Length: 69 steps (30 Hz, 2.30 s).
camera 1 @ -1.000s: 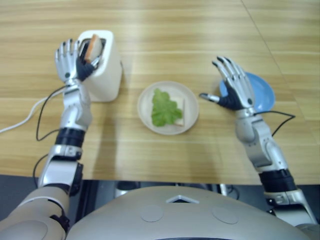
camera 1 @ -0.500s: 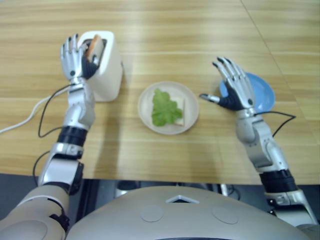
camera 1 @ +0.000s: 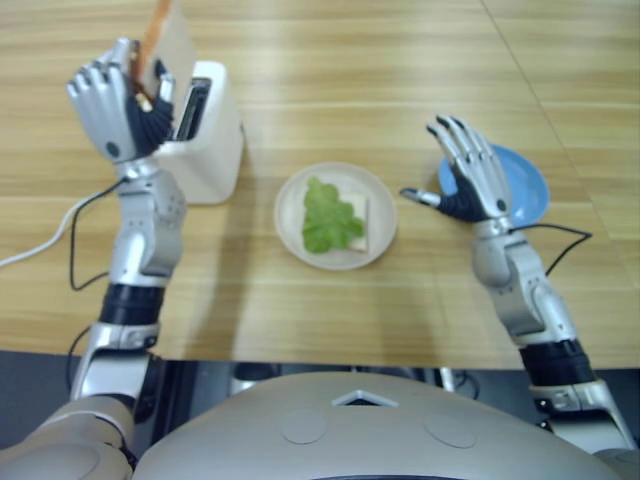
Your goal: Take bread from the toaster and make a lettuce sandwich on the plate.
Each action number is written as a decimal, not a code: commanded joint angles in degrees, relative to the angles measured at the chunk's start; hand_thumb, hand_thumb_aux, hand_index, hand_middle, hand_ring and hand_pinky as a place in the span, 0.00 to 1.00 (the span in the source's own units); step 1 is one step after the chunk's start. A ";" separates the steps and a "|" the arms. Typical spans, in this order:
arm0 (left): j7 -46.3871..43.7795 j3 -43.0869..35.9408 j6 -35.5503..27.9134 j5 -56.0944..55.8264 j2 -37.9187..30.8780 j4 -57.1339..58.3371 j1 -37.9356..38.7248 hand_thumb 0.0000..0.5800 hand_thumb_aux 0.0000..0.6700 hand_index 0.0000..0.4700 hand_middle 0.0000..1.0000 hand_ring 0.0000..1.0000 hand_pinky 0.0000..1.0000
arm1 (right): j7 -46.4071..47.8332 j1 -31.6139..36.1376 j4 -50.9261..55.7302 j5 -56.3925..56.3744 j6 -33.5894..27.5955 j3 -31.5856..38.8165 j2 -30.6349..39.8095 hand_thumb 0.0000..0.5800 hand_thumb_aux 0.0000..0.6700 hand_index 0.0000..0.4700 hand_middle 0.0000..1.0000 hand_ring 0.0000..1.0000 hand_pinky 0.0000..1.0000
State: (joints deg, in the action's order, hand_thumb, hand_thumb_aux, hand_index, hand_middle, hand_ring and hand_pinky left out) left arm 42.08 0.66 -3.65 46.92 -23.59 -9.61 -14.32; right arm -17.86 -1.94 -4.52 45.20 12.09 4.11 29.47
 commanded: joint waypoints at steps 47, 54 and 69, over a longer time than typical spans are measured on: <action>-72.86 -10.29 23.85 -46.07 17.71 58.34 -15.90 1.00 1.00 0.98 1.00 1.00 1.00 | -0.01 1.58 7.70 -7.25 3.10 -4.06 -0.23 0.00 0.00 0.00 0.00 0.00 0.00; -64.52 -12.43 25.67 -38.63 17.65 70.25 -20.48 1.00 1.00 0.98 1.00 1.00 1.00 | 1.58 1.52 4.59 -1.75 3.80 1.29 0.07 0.00 0.00 0.00 0.00 0.00 0.00; -61.88 -14.03 26.93 -34.05 18.05 78.13 -21.85 1.00 1.00 0.98 1.00 1.00 1.00 | 5.35 4.60 4.76 20.04 8.05 22.00 3.19 0.00 0.00 0.00 0.00 0.00 0.00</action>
State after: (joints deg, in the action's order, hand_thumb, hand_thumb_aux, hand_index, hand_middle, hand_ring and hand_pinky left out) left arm -19.99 -12.36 25.16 10.98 -5.20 65.42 -37.22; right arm -13.58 2.39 -1.10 63.48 19.87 24.50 32.12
